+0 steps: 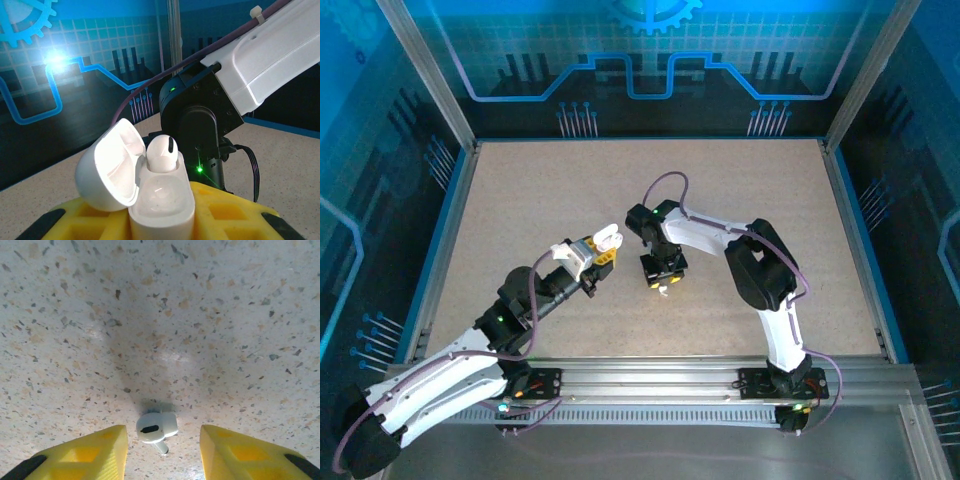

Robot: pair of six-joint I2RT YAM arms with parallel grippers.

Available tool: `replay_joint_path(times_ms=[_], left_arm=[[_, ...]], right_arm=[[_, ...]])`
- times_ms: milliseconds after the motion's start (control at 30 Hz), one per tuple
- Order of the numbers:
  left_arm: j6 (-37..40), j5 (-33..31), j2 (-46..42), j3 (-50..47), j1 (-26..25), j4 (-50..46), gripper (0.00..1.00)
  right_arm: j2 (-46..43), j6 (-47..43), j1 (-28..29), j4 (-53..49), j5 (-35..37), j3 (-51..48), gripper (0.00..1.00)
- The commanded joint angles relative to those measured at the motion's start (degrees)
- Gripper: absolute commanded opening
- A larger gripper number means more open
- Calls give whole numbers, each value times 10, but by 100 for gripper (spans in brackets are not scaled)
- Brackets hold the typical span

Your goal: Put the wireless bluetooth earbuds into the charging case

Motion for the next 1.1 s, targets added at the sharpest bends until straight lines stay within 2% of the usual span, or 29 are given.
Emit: replay_joint_path(times_ms=[0,300,733,1067], left_arm=[[-10,11,-1,23,3,29,29],[-11,13,1,25,3,29,29],[-14,14,8,29,2,28,29],[-15,14,12,30,3,27,29]], right_arm=[[-13,5,7,2,0,-17,44],[14,-38,6,18,-17,-17,44],[29,-59,8,25,-39,-26,36],[0,-52,9,24,-41,-34,29]])
